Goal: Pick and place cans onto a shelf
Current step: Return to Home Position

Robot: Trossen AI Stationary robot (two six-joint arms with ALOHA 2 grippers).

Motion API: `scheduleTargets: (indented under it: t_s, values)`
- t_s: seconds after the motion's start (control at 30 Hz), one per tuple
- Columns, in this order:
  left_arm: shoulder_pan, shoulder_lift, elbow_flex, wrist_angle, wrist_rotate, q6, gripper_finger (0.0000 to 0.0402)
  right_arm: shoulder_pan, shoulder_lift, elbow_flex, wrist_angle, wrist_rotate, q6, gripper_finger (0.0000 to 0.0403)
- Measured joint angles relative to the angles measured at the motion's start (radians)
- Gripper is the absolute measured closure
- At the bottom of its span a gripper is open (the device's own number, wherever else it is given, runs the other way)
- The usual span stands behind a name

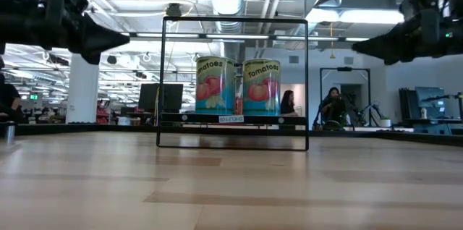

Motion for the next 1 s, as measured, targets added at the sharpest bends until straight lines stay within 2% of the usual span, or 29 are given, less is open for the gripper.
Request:
scheduleTargets:
  t_s: [0.13, 0.23, 0.33, 0.5, 0.73, 1.0]
  values:
    - [-0.028, -0.025, 0.000, -0.002, -0.006, -0.009, 0.0401, -0.001, -0.009, 0.000, -0.020, 0.014, -0.008, 0.0398]
    - [-0.058, -0.008, 0.000, -0.018, -0.081, -0.009, 0.0401, -0.009, -0.004, 0.000, -0.027, 0.025, 0.013, 0.0396]
    - [-0.089, -0.011, 0.000, -0.016, -0.109, -0.024, 0.0401, -0.005, -0.013, -0.001, -0.029, 0.022, -0.006, 0.0393]
    - [-0.149, -0.016, 0.000, -0.019, -0.111, -0.046, 0.0401, -0.004, -0.006, -0.001, -0.033, 0.021, 0.007, 0.0380]
    - [-0.192, -0.016, -0.001, -0.020, -0.116, 0.103, 0.0401, -0.005, -0.003, -0.001, -0.033, 0.022, 0.046, 0.0366]
    - [-0.192, -0.015, -0.001, -0.023, -0.116, 0.058, 0.0401, -0.005, -0.003, -0.001, -0.031, 0.022, 0.044, 0.0365]
